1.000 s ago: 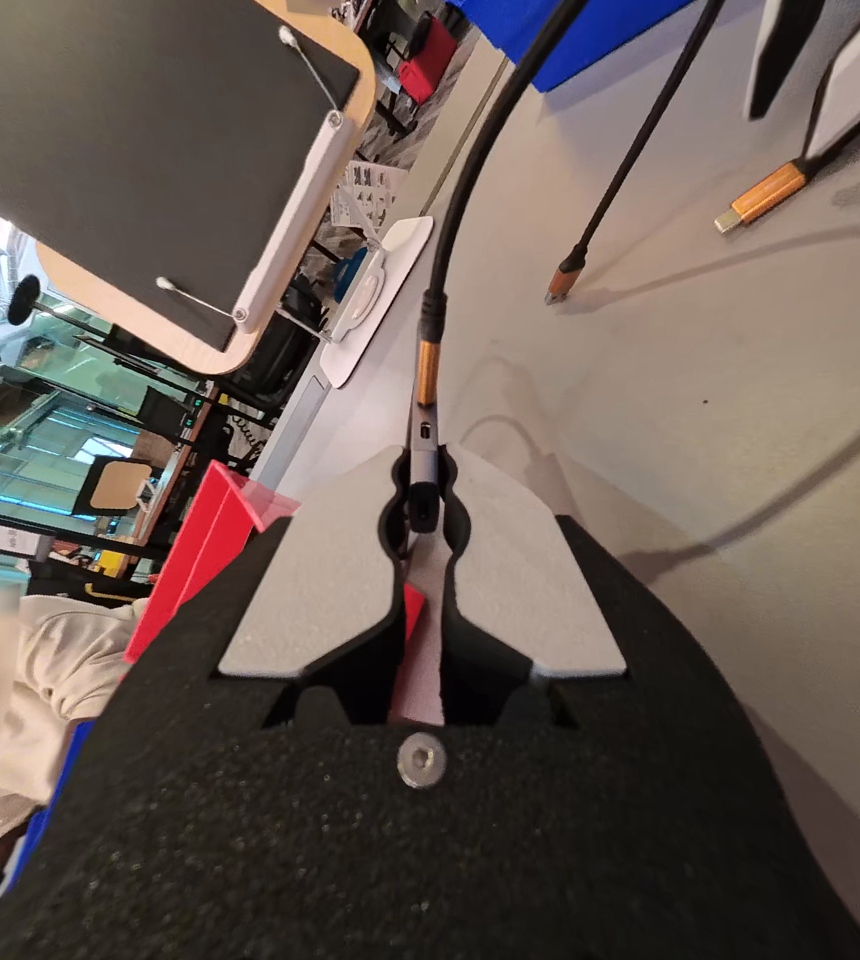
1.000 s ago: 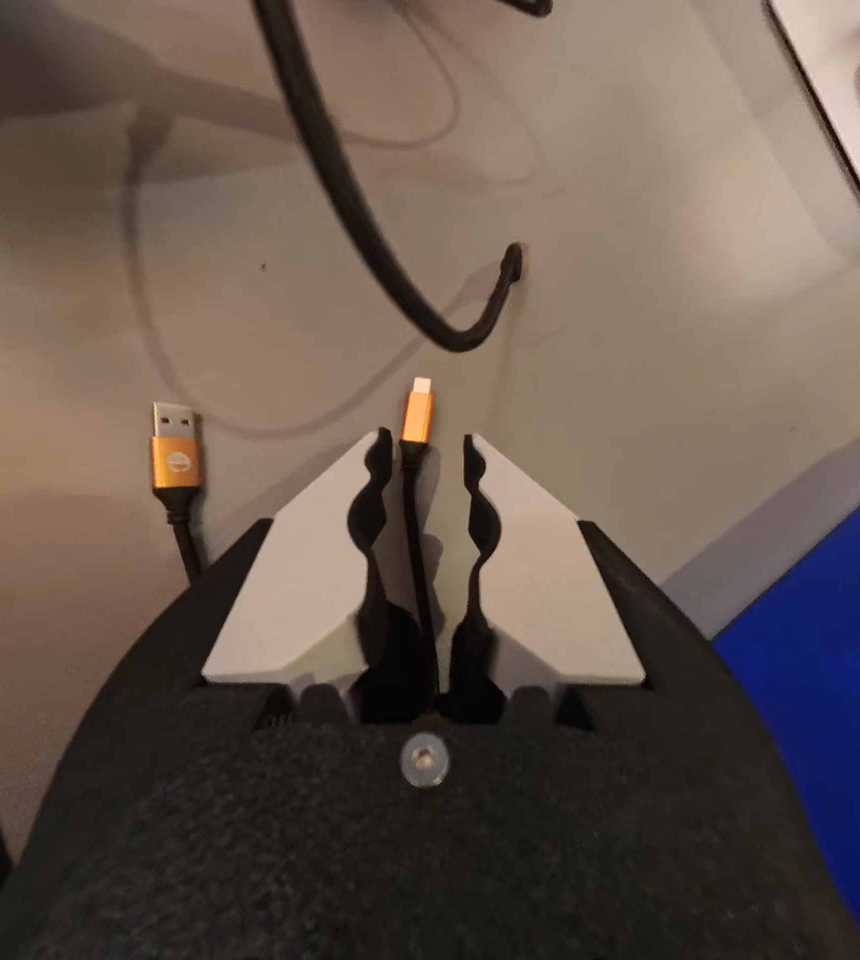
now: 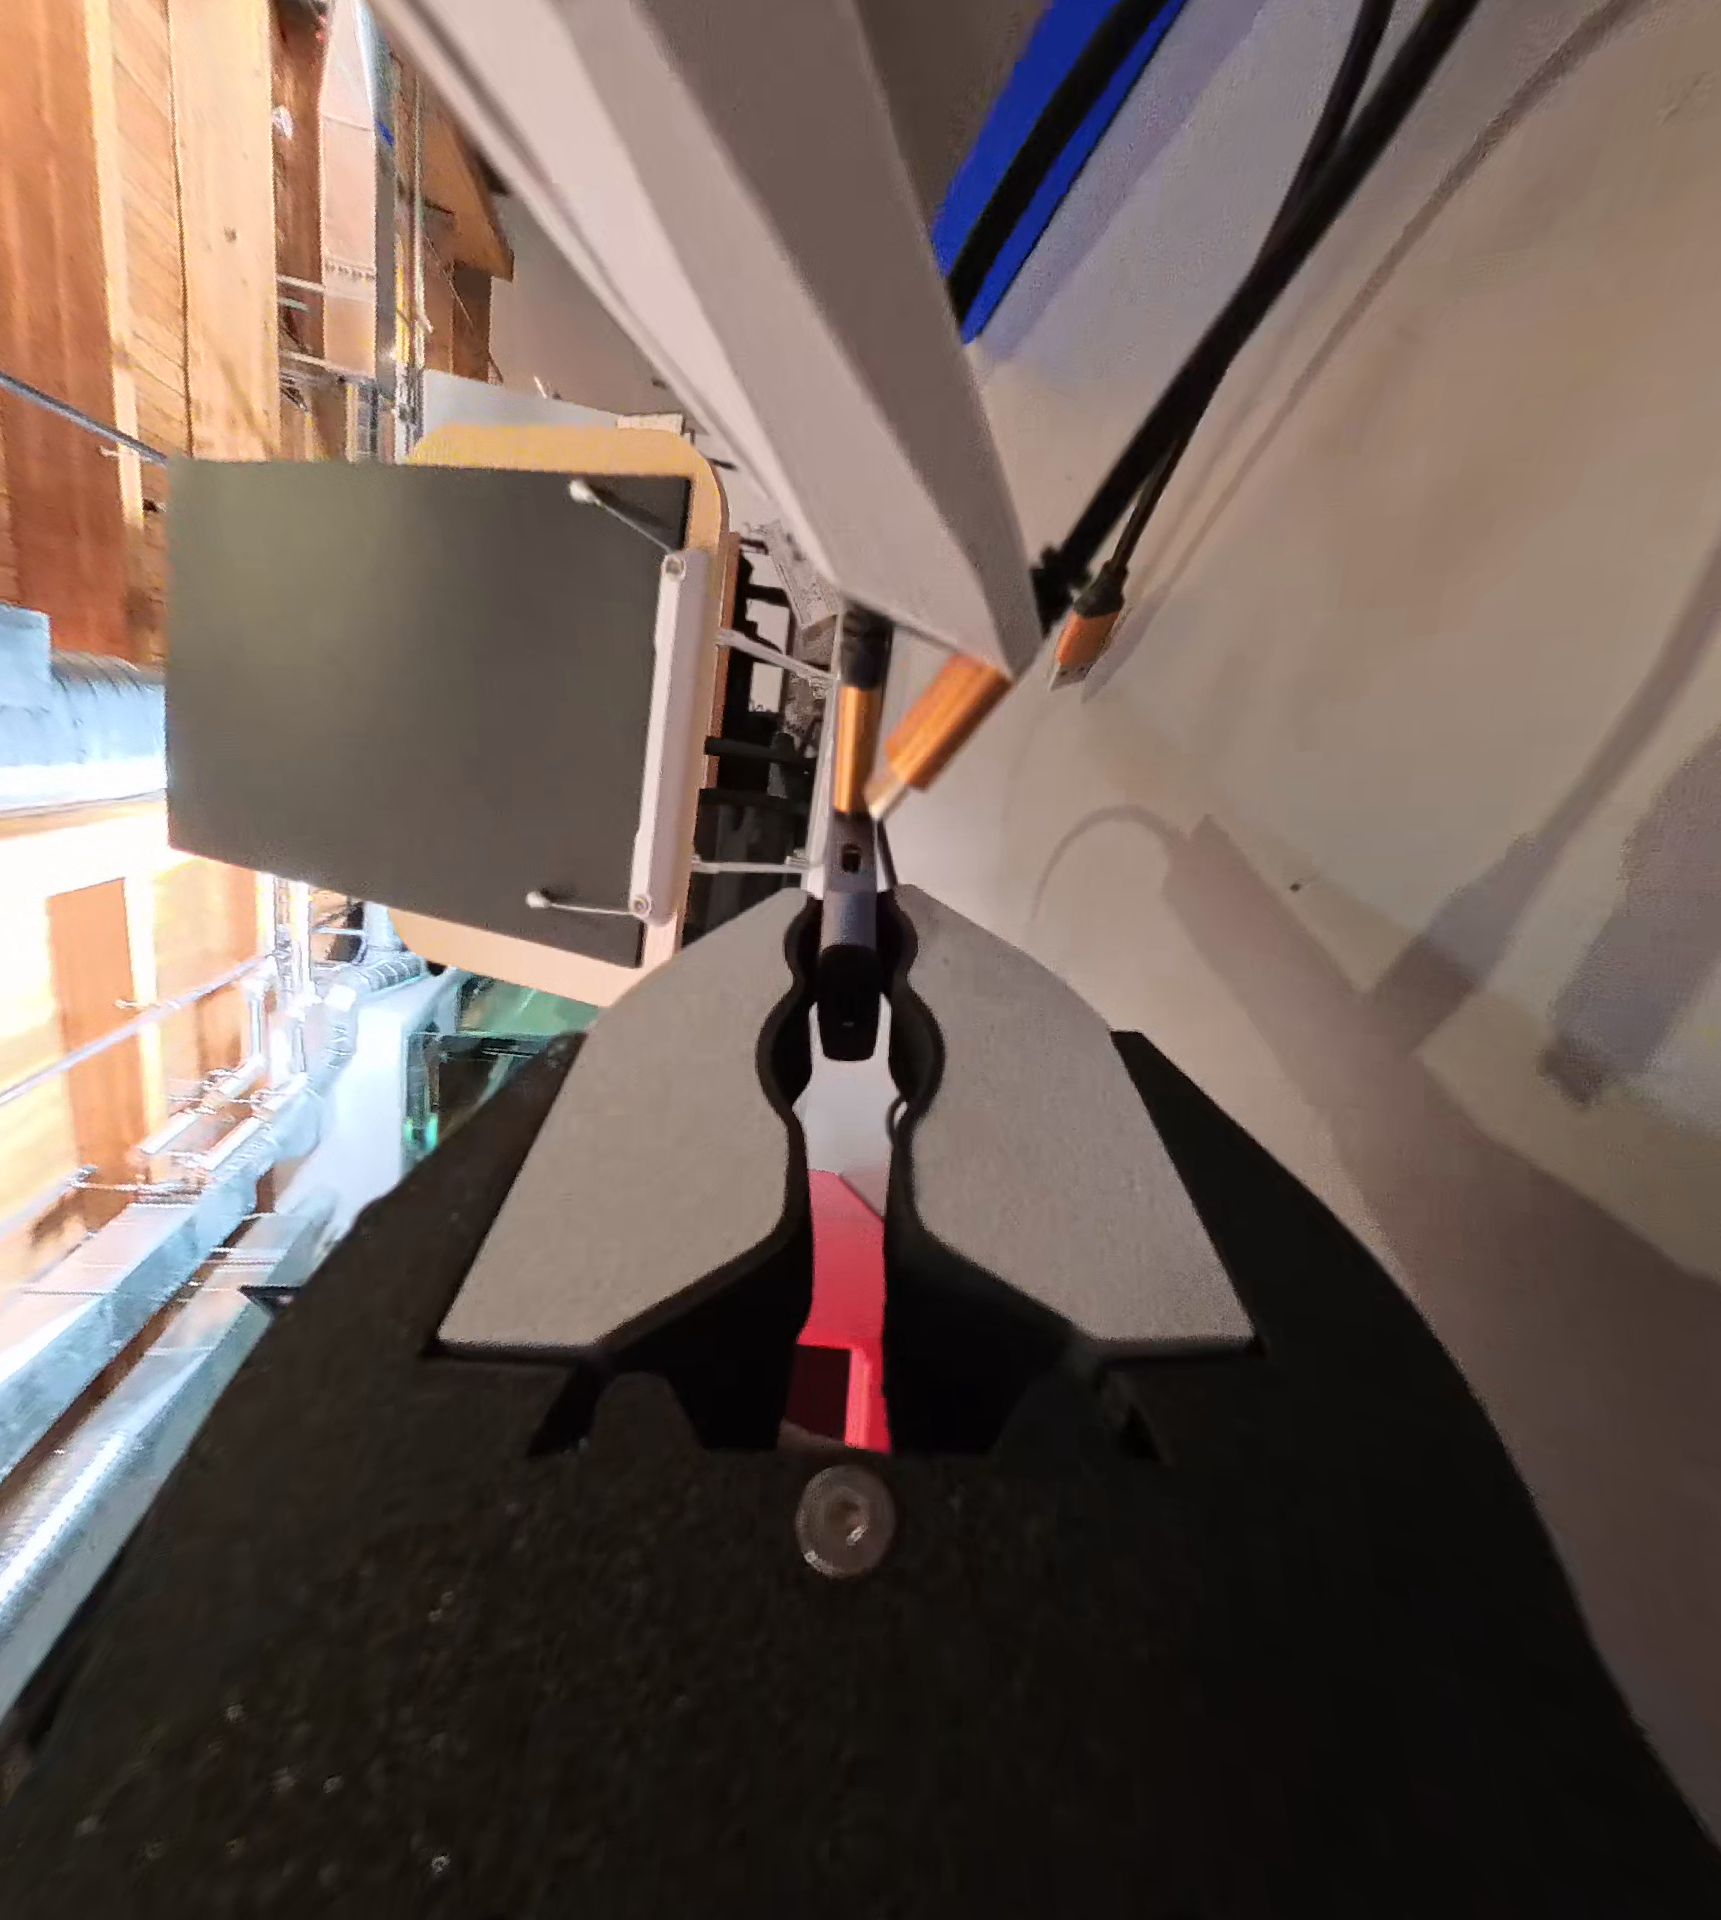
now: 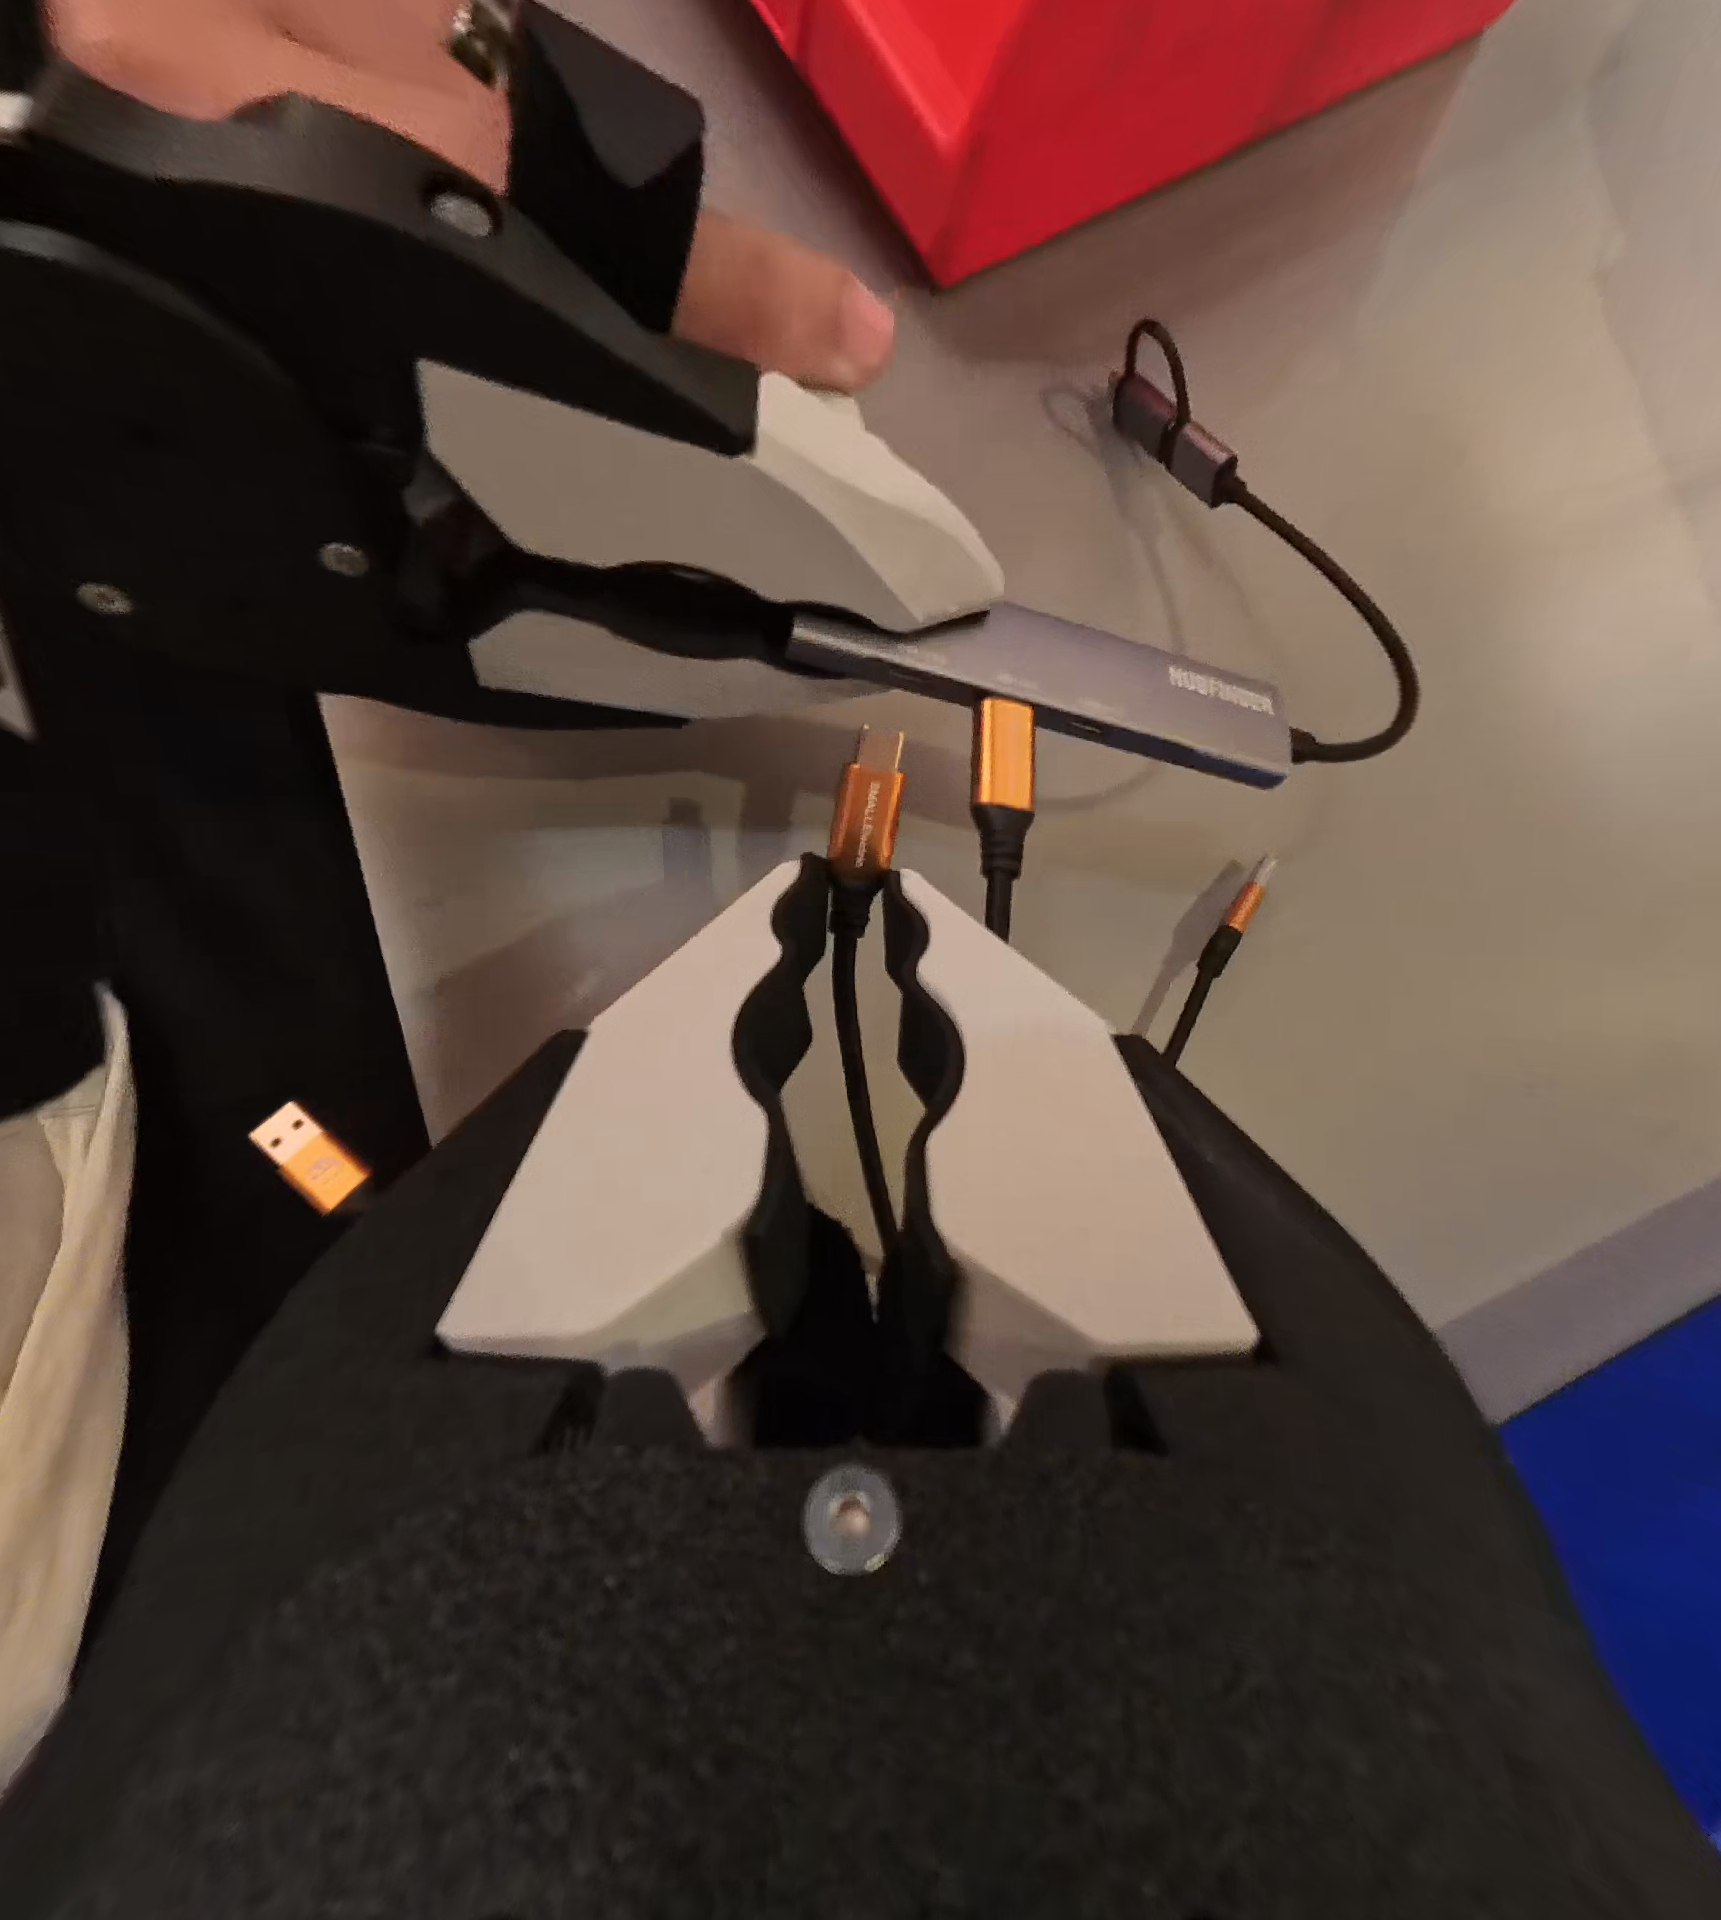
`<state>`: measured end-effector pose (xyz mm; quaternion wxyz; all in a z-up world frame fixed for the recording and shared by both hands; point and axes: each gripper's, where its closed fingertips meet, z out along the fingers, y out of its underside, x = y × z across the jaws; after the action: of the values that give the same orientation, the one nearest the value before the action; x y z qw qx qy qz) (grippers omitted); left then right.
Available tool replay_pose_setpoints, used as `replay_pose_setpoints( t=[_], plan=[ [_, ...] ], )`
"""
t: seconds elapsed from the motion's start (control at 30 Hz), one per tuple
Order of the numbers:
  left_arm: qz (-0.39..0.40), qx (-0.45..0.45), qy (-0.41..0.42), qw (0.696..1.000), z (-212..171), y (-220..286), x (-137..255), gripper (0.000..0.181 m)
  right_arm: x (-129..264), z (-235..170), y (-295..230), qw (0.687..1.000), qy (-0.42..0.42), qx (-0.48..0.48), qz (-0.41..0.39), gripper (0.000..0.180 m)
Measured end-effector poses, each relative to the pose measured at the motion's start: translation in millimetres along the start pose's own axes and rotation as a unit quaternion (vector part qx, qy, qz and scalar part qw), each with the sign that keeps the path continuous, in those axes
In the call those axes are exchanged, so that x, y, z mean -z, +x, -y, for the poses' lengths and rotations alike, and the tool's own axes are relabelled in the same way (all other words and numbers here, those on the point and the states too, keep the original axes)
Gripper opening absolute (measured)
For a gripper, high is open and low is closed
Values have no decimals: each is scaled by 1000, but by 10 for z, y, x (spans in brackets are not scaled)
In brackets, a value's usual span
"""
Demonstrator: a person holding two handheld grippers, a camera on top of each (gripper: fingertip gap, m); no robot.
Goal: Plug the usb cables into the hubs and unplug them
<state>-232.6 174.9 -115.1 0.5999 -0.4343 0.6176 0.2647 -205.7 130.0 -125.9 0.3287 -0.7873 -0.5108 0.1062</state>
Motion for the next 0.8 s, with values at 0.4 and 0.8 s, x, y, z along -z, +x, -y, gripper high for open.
replay_pose_setpoints(
  t=[0.4, 0.8],
  plan=[
    [4, -34, -7, 999, 29, 50, -14, 9, -15, 16, 20, 1000, 9, -27, 2, 9],
    [16, -84, -1, 996, 68, 71, 14, 9, -65, -36, -9, 999, -6, -39, 12, 9]
  ],
)
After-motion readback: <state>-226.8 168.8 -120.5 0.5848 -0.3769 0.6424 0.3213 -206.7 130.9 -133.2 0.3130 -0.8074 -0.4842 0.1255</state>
